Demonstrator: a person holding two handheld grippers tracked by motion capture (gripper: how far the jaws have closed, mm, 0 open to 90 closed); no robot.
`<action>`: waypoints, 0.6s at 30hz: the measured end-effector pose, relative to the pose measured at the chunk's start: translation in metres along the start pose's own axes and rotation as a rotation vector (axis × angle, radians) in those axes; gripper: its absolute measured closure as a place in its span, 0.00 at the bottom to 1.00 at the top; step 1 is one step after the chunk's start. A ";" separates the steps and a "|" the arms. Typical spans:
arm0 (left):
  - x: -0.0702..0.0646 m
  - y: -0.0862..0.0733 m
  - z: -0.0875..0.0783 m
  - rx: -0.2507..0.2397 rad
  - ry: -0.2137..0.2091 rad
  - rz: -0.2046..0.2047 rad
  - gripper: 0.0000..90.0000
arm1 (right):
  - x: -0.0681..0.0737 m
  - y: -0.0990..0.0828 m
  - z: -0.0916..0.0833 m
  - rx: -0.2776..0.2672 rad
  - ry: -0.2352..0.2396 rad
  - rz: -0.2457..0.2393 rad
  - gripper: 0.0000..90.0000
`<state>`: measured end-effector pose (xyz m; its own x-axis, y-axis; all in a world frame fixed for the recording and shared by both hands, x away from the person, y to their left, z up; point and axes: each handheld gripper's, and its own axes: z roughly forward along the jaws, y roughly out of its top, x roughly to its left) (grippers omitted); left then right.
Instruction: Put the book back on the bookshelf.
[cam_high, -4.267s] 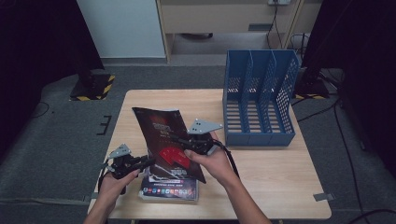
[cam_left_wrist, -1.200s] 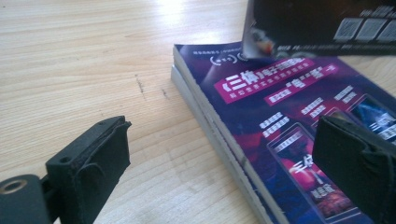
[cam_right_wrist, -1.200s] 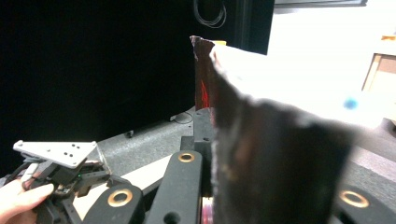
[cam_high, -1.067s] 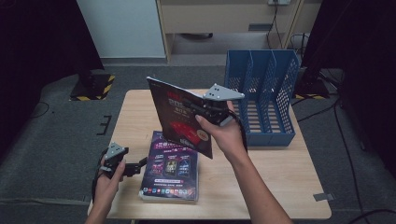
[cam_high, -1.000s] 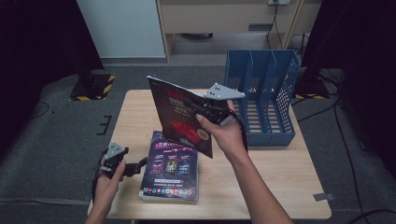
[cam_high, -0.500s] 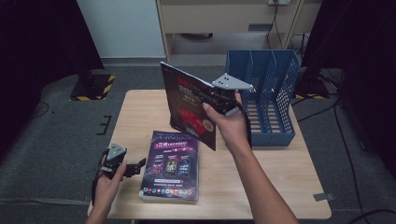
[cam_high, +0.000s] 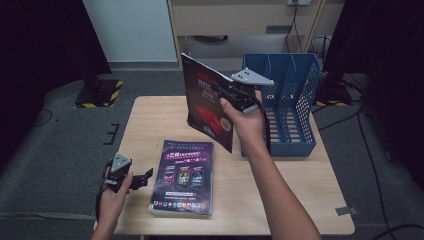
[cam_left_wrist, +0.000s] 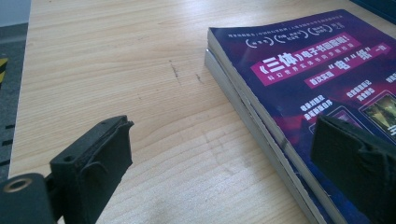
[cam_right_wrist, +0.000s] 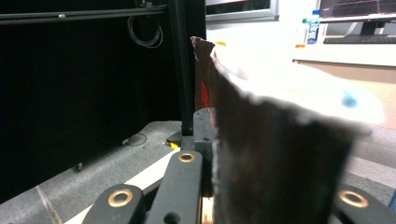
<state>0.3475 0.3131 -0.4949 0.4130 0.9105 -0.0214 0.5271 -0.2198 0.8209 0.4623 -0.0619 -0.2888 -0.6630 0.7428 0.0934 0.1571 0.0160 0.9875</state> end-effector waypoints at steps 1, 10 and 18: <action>-0.001 0.000 0.000 -0.001 0.000 0.002 0.05 | -0.001 0.000 -0.001 -0.004 -0.003 0.002 0.96; -0.001 0.001 0.001 0.019 0.008 0.023 0.05 | -0.003 0.009 -0.013 -0.016 -0.020 0.011 0.96; 0.001 -0.003 0.000 0.047 0.023 0.022 0.05 | -0.005 0.018 -0.028 -0.021 -0.040 0.013 0.96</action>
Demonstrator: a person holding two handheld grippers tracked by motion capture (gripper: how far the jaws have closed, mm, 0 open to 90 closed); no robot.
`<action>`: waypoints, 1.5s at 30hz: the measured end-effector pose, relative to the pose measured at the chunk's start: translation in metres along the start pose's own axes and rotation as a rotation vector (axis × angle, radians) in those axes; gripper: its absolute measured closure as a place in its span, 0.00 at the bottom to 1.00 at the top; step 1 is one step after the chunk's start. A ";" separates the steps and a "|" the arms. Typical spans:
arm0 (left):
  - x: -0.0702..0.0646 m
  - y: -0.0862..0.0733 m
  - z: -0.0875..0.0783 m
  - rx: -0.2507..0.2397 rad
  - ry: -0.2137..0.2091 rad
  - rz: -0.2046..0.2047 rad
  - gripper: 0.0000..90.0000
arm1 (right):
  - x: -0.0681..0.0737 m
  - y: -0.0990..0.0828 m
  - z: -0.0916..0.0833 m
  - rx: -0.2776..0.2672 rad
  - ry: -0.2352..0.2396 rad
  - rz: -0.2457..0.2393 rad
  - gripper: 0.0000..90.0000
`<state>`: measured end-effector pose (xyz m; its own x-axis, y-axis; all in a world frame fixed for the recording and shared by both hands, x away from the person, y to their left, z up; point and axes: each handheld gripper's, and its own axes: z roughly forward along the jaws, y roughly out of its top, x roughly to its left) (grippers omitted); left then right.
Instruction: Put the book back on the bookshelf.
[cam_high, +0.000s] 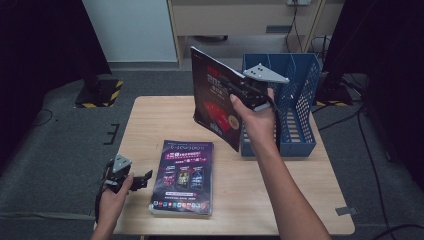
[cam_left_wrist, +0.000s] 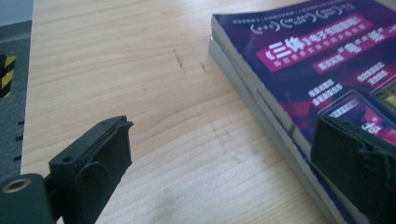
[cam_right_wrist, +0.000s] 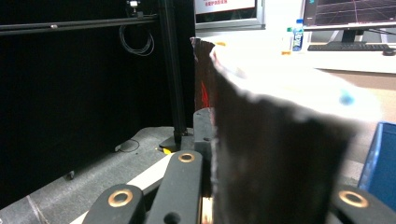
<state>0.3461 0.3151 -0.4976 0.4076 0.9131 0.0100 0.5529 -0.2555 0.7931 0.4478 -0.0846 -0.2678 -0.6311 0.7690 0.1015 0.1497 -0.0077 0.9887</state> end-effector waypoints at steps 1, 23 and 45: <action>0.000 0.000 0.000 -0.001 0.000 -0.001 0.05 | -0.001 0.001 -0.003 -0.001 -0.004 -0.001 0.96; 0.007 -0.005 -0.004 -0.004 0.000 -0.038 0.05 | -0.005 0.019 -0.031 -0.018 -0.053 0.009 0.96; 0.008 -0.005 -0.005 -0.009 0.009 -0.038 0.06 | -0.039 0.018 -0.072 -0.020 -0.152 0.007 0.96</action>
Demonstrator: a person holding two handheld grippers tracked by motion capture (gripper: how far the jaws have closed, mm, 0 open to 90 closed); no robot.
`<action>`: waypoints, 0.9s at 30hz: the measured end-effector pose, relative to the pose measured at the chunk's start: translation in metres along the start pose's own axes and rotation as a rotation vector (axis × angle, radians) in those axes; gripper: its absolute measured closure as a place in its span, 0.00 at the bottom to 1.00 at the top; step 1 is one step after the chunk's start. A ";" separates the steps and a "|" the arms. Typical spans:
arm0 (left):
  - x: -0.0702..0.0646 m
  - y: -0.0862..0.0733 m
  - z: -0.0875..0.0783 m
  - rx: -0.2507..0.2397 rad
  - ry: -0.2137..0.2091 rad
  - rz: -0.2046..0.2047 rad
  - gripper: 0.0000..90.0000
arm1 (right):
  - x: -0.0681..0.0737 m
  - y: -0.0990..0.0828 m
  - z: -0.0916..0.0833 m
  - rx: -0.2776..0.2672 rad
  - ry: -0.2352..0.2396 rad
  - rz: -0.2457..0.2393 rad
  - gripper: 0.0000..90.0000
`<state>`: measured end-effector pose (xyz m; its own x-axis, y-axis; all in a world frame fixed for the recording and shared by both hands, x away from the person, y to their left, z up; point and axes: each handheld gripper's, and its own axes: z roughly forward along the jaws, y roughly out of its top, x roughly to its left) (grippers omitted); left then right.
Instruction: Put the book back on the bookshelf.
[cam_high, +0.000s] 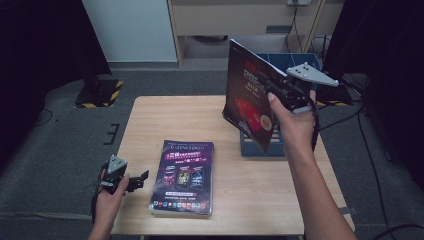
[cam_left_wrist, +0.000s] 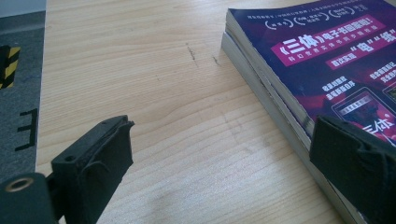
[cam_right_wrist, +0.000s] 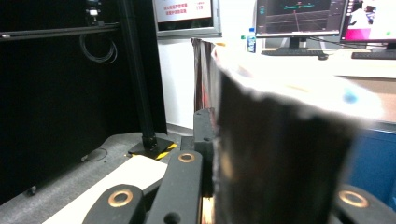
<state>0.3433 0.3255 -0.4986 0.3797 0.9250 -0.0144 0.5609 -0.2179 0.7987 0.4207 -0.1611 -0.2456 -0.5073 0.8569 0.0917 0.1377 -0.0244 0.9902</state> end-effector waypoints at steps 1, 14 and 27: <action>0.000 0.000 0.000 0.002 0.001 -0.003 0.06 | 0.000 0.000 0.000 0.000 0.000 0.000 0.96; 0.000 0.001 0.001 0.003 0.005 0.013 0.06 | -0.026 0.002 -0.017 0.011 -0.057 -0.006 0.96; 0.000 0.001 0.002 0.014 0.010 0.018 0.06 | -0.043 0.000 -0.006 0.054 -0.152 -0.010 0.96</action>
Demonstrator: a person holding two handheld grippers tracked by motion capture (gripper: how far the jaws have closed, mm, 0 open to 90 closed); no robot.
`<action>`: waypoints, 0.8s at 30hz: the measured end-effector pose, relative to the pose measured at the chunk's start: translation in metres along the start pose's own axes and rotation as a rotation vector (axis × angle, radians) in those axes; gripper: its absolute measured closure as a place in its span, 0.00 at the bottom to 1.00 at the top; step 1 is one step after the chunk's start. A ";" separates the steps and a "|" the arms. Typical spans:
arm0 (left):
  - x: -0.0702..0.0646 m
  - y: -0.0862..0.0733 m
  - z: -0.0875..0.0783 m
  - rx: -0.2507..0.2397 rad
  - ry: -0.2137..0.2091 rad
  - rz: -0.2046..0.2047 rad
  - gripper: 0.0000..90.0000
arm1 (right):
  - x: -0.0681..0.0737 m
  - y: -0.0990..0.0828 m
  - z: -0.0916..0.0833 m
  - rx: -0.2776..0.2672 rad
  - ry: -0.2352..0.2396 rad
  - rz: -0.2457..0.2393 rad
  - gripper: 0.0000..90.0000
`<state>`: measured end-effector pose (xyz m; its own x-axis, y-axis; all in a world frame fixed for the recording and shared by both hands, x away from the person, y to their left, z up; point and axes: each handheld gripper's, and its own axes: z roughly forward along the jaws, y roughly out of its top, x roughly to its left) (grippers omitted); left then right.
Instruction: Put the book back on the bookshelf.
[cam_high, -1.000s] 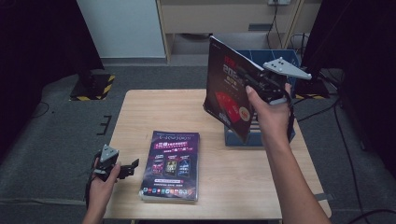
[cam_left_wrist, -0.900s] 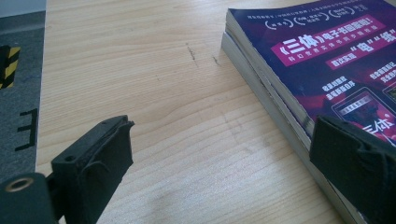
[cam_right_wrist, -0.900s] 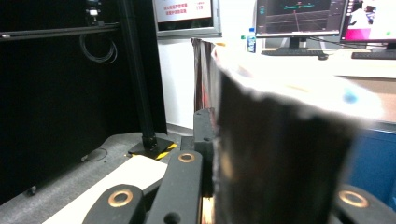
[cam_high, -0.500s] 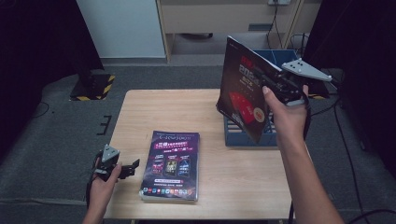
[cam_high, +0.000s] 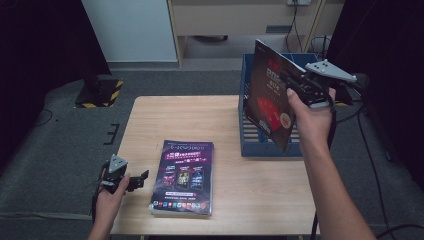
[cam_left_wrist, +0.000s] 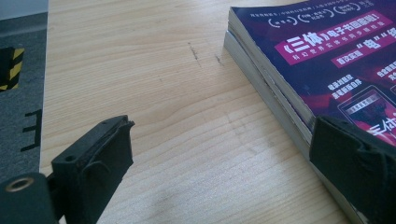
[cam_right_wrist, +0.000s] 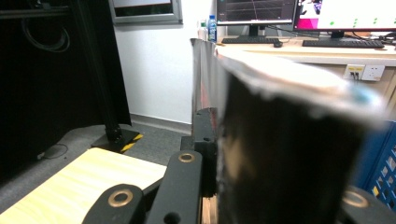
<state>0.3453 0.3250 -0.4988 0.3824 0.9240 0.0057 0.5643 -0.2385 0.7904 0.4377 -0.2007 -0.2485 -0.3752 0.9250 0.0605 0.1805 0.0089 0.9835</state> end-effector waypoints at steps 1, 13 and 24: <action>0.000 0.000 0.000 -0.002 0.000 -0.001 0.06 | 0.000 0.000 0.002 0.001 -0.006 -0.001 0.96; -0.001 0.000 0.000 -0.008 -0.005 -0.001 0.06 | -0.002 -0.002 0.044 0.008 -0.075 -0.012 0.97; -0.002 0.001 0.000 -0.005 -0.006 0.011 0.06 | -0.007 -0.011 0.061 -0.009 -0.126 0.018 0.96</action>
<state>0.3447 0.3226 -0.4979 0.3933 0.9193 0.0108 0.5565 -0.2474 0.7931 0.4934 -0.1842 -0.2697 -0.2545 0.9654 0.0570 0.1783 -0.0111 0.9839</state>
